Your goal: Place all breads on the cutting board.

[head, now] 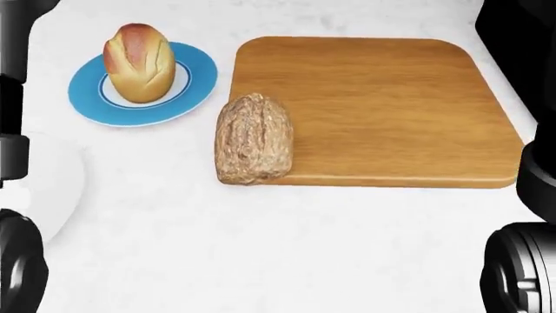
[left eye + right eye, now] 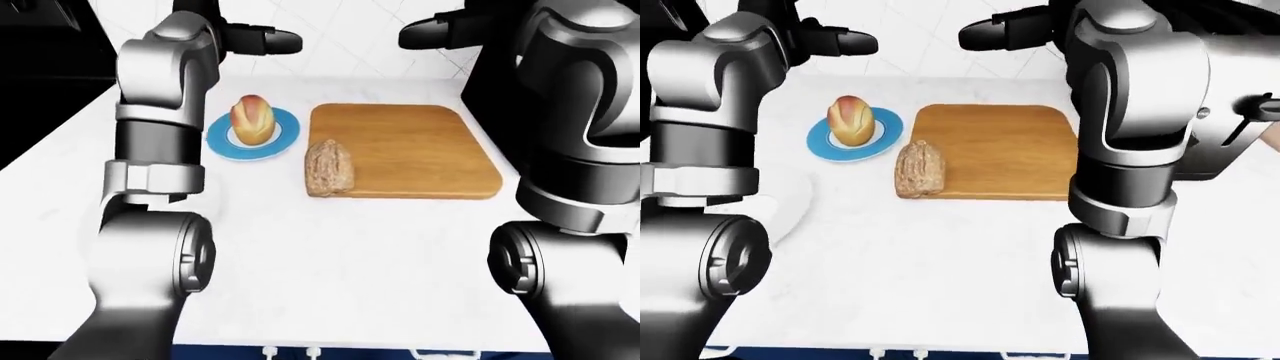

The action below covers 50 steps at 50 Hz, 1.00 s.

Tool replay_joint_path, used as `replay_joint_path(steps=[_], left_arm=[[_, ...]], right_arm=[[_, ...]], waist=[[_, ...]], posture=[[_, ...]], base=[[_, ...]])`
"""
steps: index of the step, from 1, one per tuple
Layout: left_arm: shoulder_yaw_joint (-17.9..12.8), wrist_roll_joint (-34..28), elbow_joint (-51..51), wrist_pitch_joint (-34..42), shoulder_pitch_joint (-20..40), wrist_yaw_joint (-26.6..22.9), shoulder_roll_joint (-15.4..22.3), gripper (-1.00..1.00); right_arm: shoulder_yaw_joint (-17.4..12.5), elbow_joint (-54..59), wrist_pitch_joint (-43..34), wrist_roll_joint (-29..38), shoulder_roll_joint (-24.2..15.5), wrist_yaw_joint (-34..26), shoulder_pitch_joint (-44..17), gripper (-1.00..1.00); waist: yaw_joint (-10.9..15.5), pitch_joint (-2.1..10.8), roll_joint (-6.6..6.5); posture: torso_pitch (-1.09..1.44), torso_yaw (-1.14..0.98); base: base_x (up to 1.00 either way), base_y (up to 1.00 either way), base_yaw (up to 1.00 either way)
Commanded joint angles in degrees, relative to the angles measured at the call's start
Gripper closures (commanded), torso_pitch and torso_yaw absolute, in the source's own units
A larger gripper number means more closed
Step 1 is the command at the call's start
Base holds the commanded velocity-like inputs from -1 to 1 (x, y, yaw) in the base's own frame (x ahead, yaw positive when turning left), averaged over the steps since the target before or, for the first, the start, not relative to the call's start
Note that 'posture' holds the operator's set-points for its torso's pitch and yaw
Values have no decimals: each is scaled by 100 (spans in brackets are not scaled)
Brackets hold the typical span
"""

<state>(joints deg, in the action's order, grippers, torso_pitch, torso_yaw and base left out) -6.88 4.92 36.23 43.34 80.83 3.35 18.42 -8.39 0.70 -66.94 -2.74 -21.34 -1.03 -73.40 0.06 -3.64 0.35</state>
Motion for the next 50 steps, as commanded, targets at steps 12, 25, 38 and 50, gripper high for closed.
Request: replay_joint_path(steps=[12,25,38,50], left_arm=[[-1,-283,551,-594,344,-245,211,-100],[111,-848,2535,-1605,1036,-555,201,-100],[195,-1480,3082,-1731,1209,-1018,180,-100],[117,-1755,3139,-1870,956,-1130,136,-100]], right_arm=[[-57,-202,182,-76,-64,97,-38,-100],[-176,-358,216,-179,-197,86,244,-100],[-224,-568,228,-318,-191,181,555,-100],[-193,-457,251,-368,-270,190,452,-100]], waist=[[46,221,34],[72,233,84],[71,247,98],[66,258,101]], posture=[[0,0],[0,0],[0,0],[0,0]], base=[[0,0,0],[0,0,0],[0,0,0],[0,0,0]])
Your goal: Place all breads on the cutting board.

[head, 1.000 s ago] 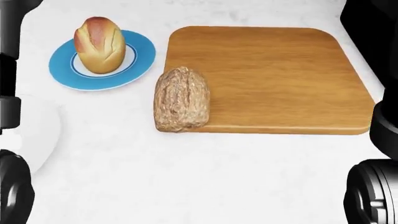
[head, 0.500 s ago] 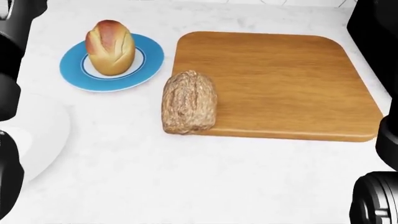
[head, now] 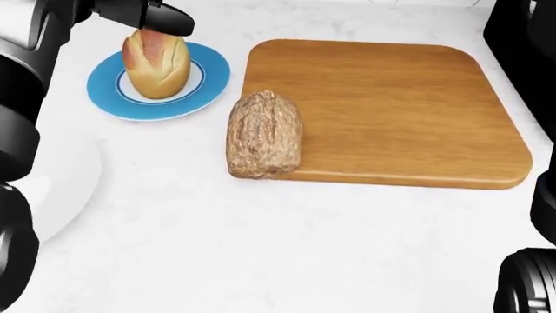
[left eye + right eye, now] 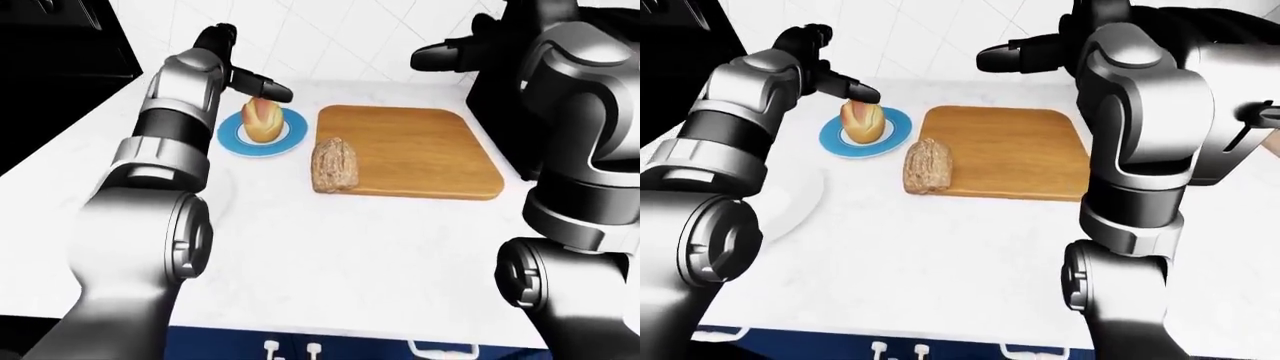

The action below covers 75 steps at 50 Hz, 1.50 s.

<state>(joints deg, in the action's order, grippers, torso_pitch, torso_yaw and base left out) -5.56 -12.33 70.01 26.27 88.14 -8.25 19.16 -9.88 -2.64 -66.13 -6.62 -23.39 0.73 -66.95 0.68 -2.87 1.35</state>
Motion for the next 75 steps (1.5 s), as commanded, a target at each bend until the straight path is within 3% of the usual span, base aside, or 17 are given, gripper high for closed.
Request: replay_joint_path(steps=[1,11,50,56,70,72,75], left_arm=[[-31,-24,-239,-177,168,38,48,-100],[-49,-45,-205,-238,-73,52,2,-100],[60,-651,130,-775,-486,109,-295,-100],[56,-665,128,-752,-478,115,-315,-80],[88,-753,148,-828,-534,119,-351,-74],[82,-758,155,-831,-520,125,-351,-57],[76,-761,157,-828,-509,117,-349,-55]], right_arm=[[-31,-100,143,21,-73,13,-251,-100],[21,91,142,107,-129,-85,-522,-100],[-87,-292,39,-33,-122,-47,-186,-100],[-86,-296,49,-49,-114,-31,-172,-100],[-95,-339,58,-91,-96,14,-108,-100],[-86,-342,54,-96,-86,21,-111,-100],[-85,-359,28,-103,-80,35,-119,-100]], waist=[[2,182,0],[-1,192,-6],[4,228,19],[6,229,17],[8,233,19],[9,234,18],[10,236,17]], posture=[[0,0],[0,0],[0,0],[0,0],[0,0],[0,0],[0,0]], base=[[0,0,0],[0,0,0],[0,0,0],[0,0,0],[0,0,0],[0,0,0],[0,0,0]])
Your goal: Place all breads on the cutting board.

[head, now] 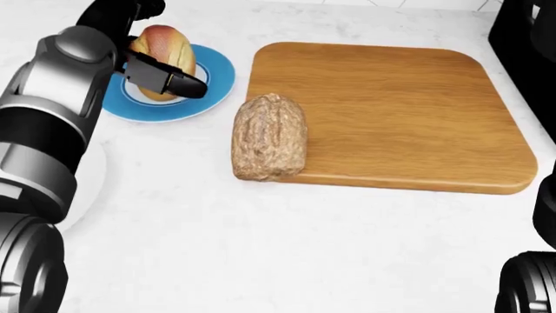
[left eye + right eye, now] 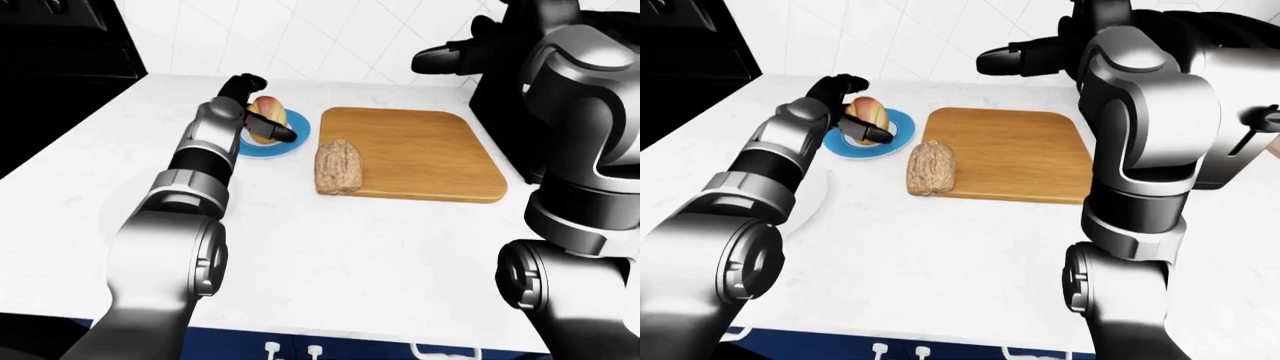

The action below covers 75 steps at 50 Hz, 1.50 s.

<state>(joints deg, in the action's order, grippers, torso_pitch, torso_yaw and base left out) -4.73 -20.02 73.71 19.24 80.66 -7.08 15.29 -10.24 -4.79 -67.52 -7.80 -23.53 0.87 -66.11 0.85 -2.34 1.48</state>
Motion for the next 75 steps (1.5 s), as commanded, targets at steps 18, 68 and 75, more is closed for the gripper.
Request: replay_joint_path(steps=[18,68,75], left_arm=[[11,-79,-206,-147,280,1,9,-40],[-281,645,5,354,1734,292,-73,33],[-305,720,90,423,2052,237,-400,34]], right_arm=[[-55,-115,206,-16,-82,31,-201,-100],[-101,-260,52,-146,-125,120,-232,-100],[-150,-368,28,-184,-165,121,-112,-100]], waist=[[0,187,6],[6,125,32],[14,118,66]], posture=[[0,0],[0,0],[0,0]], base=[[0,0,0],[0,0,0],[0,0,0]])
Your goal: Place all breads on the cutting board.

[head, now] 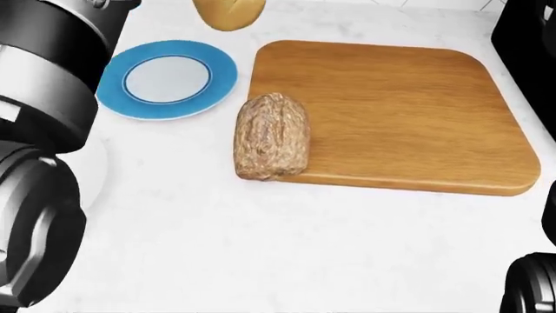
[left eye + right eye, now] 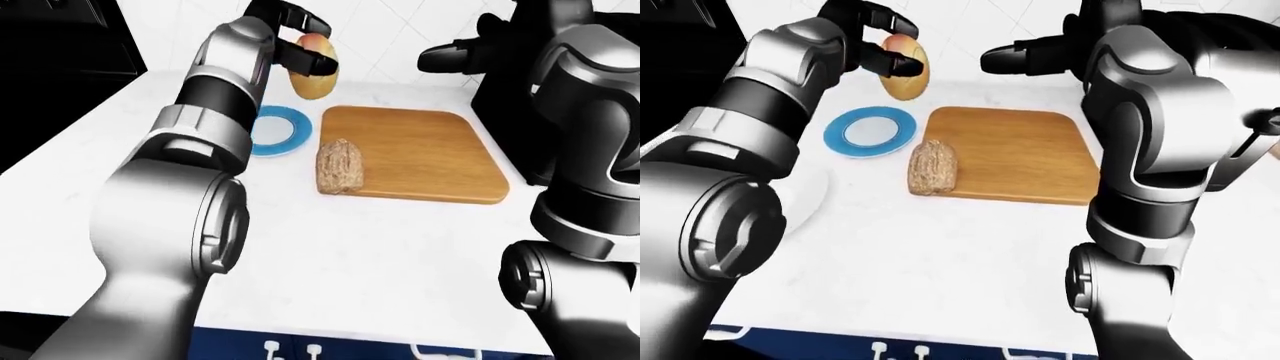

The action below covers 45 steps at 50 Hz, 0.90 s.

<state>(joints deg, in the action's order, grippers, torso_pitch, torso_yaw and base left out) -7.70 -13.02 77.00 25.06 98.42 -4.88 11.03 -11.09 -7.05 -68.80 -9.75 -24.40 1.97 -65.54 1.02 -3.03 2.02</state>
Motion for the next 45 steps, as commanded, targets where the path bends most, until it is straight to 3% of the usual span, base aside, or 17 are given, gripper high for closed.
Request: replay_joint_path(steps=[1,17,33,44,45], left_arm=[[-1,19,-227,-162,305,17,-45,34],[4,174,-114,-207,593,-34,-1108,37],[201,-213,-99,-245,455,-354,-1565,26],[317,-490,-110,-351,198,-505,-1808,33],[331,-520,-106,-367,183,-527,-1811,25]], right_arm=[[-85,-177,142,0,-92,8,-136,-100],[-331,-476,15,-241,-344,32,157,-100],[-379,-519,-22,-444,-500,109,184,-100],[-379,-556,32,-544,-488,181,283,-100],[-383,-564,45,-549,-485,187,313,-100]], waist=[[0,185,19],[34,168,157],[70,161,260],[102,168,318],[103,170,321]], posture=[[0,0],[0,0],[0,0],[0,0],[0,0]], base=[[0,0,0],[0,0,0],[0,0,0],[0,0,0],[0,0,0]])
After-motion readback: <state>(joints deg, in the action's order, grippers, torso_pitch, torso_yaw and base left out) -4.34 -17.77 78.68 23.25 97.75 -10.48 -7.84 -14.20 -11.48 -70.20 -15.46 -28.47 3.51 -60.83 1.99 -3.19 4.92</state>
